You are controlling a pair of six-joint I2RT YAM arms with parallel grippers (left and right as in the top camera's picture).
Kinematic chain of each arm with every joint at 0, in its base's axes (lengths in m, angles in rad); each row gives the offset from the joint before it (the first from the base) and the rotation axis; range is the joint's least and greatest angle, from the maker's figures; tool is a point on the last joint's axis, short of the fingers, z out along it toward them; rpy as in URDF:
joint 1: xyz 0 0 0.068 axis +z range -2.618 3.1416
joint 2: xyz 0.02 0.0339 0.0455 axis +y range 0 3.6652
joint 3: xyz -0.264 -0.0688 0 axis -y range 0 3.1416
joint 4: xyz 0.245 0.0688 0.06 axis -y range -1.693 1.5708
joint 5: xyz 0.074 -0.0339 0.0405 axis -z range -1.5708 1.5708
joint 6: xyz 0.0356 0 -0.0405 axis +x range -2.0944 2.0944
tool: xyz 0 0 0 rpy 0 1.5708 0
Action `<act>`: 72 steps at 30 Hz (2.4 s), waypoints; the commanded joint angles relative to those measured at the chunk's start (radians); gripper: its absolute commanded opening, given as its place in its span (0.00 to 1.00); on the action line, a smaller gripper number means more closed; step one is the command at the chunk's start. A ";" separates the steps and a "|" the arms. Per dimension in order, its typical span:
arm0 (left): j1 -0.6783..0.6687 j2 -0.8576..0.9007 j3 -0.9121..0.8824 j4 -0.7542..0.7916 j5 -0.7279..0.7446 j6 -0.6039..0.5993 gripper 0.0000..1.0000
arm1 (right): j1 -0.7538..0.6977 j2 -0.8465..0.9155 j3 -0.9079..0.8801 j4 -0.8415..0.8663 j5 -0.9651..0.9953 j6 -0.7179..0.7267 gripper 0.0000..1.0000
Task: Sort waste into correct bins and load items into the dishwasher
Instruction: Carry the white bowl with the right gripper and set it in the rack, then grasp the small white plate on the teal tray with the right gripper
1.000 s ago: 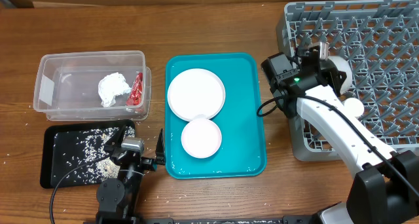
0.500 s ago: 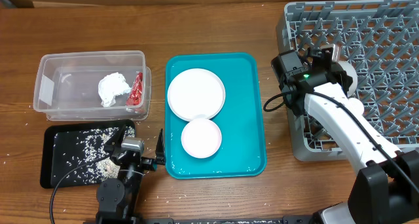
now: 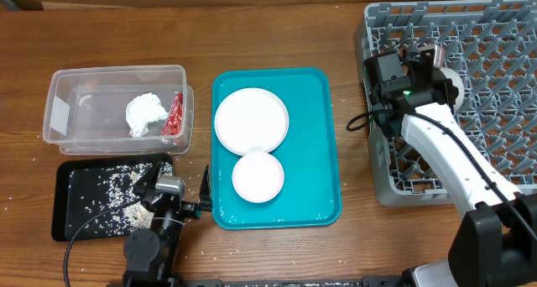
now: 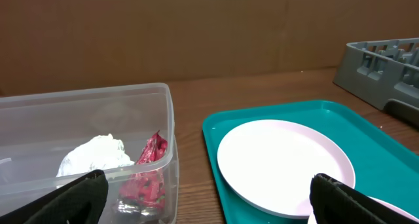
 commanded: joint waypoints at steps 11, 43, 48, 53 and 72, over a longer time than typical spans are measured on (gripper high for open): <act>0.007 -0.010 -0.006 0.002 -0.008 0.012 1.00 | 0.038 0.084 0.009 -0.051 -0.029 -0.003 0.04; 0.007 -0.010 -0.006 0.002 -0.008 0.012 1.00 | 0.123 0.134 0.010 -0.113 0.146 0.021 0.04; 0.007 -0.010 -0.006 0.002 -0.008 0.012 1.00 | 0.166 0.134 0.010 -0.167 0.131 0.074 0.09; 0.007 -0.010 -0.006 0.002 -0.008 0.012 1.00 | 0.175 0.134 0.010 -0.175 0.107 0.076 0.12; 0.007 -0.010 -0.006 0.002 -0.008 0.012 1.00 | 0.414 -0.007 0.086 -0.224 -0.432 0.186 0.49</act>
